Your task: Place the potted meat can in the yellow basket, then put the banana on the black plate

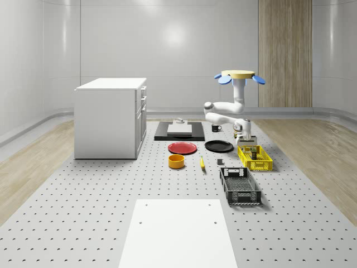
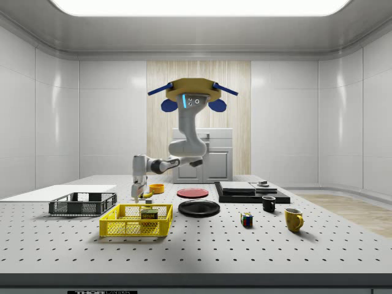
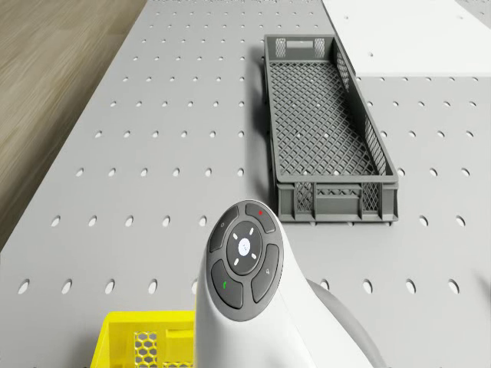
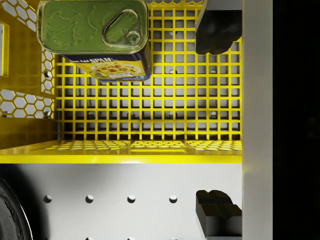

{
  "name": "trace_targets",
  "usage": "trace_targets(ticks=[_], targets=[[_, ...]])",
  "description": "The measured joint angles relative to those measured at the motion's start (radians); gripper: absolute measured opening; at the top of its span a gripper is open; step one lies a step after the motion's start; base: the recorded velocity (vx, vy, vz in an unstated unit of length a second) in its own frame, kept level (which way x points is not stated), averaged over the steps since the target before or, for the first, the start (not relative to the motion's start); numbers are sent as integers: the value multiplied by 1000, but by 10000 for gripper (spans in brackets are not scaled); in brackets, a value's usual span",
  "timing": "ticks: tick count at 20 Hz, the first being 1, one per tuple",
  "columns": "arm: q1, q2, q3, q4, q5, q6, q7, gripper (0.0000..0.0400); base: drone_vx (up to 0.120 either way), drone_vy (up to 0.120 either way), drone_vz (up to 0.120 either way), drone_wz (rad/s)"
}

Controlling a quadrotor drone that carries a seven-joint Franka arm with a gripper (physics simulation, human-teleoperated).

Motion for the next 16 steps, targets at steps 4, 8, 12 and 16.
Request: trace_targets(ticks=[4,8,12,16], targets=[[1,3,-1,0,-1,-3,-1,400,120,-120,0,0],[3,6,-1,0,-3,-6,-2,400,120,-120,0,0],[4,9,-2,-1,-4,-8,-3,400,120,-120,0,0],[5,11,-2,-1,-5,-11,-4,400,120,-120,0,0]])
